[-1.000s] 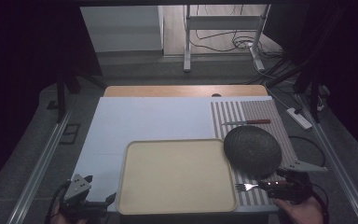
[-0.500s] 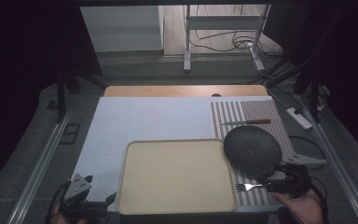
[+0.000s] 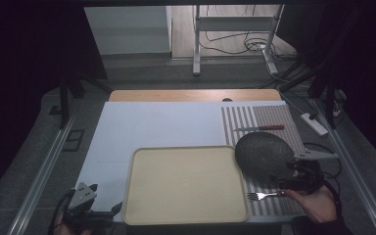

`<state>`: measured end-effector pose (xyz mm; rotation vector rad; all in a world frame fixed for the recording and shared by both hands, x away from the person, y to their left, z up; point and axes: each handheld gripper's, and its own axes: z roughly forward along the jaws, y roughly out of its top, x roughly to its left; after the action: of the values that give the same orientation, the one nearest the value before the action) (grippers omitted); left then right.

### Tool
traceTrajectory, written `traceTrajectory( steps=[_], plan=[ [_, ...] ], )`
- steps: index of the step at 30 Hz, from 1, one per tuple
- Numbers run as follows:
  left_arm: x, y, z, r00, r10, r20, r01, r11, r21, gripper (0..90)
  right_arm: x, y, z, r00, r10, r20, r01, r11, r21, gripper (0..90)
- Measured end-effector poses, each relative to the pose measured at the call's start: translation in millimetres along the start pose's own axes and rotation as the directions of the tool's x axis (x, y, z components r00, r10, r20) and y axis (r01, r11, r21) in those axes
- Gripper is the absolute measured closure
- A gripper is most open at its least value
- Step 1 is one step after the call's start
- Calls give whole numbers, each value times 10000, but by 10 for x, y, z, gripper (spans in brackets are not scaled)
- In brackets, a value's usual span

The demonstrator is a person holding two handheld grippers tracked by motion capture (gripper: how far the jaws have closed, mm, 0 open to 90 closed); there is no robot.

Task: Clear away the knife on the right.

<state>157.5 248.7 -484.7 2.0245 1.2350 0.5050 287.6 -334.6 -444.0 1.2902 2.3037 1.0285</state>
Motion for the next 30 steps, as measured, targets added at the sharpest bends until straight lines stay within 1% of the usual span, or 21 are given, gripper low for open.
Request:
traceTrajectory(
  steps=[2, 4, 5, 8, 11, 12, 13, 14, 15, 16, 17, 19, 21, 30],
  plan=[
    [1, -3, -4, 10000, 16, 0, -16, 10000, 16, 0, -57, 31, 59, 10000, 20, 30, -21, 9998, 197, 137],
    [1, -4, -5, 10000, 10, -2, -10, 10000, 15, 0, -74, 36, 79, 10000, 39, 44, -40, 9997, 243, 137],
    [0, -5, -6, 10000, 7, -8, -7, 10000, 14, 0, -103, 50, 105, 10000, 73, 41, -74, 9995, 297, 137],
    [-1, -5, -6, 10000, 3, -14, -3, 10000, 21, 0, -125, 78, 120, 9999, 36, 96, -39, 9994, 342, 137],
    [-1, -4, -5, 10000, 6, -16, -6, 10000, 37, 0, -163, 158, 145, 9999, 32, 124, -36, 9996, 297, 141],
    [-1, -4, -5, 10000, 6, -16, -6, 10000, 37, 0, -163, 158, 145, 9999, 32, 124, -36, 9996, 297, 141],
    [-1, -4, -4, 10000, 12, -22, -12, 10000, 44, 0, -190, 200, 168, 9999, 9, 148, -14, 9995, 307, 143],
    [-1, -4, -4, 10000, 13, -21, -13, 10000, 50, 0, -190, 200, 168, 9999, 9, 148, -14, 9995, 307, 143],
    [-2, -4, -3, 10000, -1, -19, 1, 10000, 42, 0, -222, 236, 199, 9998, 8, 192, -15, 9994, 336, 145],
    [-2, -4, -3, 10000, -1, -19, 1, 10000, 42, 0, -222, 236, 199, 9998, 8, 192, -15, 9994, 336, 145],
    [-3, -4, -2, 10000, 8, -22, -8, 10000, 55, 0, -258, 263, 238, 9998, 39, 191, -47, 9992, 402, 145],
    [-3, -4, -2, 10000, 12, -23, -12, 10000, 59, 0, -274, 274, 259, 9997, 66, 224, -76, 9990, 432, 145],
    [-3, -4, -2, 10000, 13, -21, -13, 10000, 64, 0, -318, 309, 308, 9996, 91, 264, -105, 9985, 530, 145],
    [-5, -3, 0, 10000, 33, -20, -33, 10000, 84, 0, -430, 423, 411, 9993, 153, 339, -174, 9979, 626, 145]
  ],
)
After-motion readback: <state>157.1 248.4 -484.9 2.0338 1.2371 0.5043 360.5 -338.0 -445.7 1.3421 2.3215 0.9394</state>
